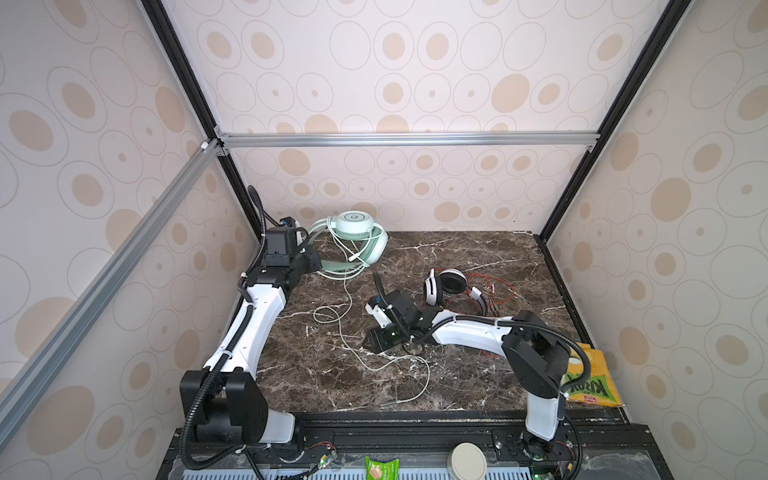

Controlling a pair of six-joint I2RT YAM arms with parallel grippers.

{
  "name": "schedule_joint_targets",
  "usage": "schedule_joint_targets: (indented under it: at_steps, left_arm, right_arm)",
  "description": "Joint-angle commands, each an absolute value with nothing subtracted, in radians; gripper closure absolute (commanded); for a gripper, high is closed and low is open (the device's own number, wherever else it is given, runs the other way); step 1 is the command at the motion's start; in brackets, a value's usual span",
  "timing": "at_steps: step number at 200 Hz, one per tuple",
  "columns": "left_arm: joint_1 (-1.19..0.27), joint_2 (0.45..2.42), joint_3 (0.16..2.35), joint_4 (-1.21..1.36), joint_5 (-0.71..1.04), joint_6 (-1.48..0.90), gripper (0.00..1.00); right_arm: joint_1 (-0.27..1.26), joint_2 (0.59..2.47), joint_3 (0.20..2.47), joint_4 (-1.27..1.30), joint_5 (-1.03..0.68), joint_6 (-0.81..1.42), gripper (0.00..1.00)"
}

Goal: Wrap the headphones

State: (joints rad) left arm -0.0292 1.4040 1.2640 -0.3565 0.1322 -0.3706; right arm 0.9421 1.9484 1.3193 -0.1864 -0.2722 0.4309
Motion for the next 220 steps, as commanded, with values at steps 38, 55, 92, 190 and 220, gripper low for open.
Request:
schedule_joint_targets:
  at_steps: [38,55,92,190,220]
  left_arm:
    - [-0.016,1.355,1.301,-0.309,0.157,-0.403,1.00]
    - [-0.015,1.354,1.301,-0.310,0.151,-0.400,1.00]
    - [-0.007,1.356,1.302,-0.311,0.156,-0.402,1.00]
    - [0.014,1.356,1.301,-0.305,0.181,-0.412,1.00]
    - [0.020,1.356,1.299,-0.303,0.189,-0.415,1.00]
  right_arm:
    - [0.971,2.130,1.497,-0.232,-0.291,0.347,0.41]
    - [0.972,2.160,1.497,-0.146,-0.262,0.417,0.42]
    - [0.988,2.232,1.561,-0.104,-0.164,0.447,0.48]
    - [0.998,2.395,1.766,-0.179,-0.094,0.455,0.59]
    - [1.017,2.425,1.831,-0.255,-0.048,0.447,0.64]
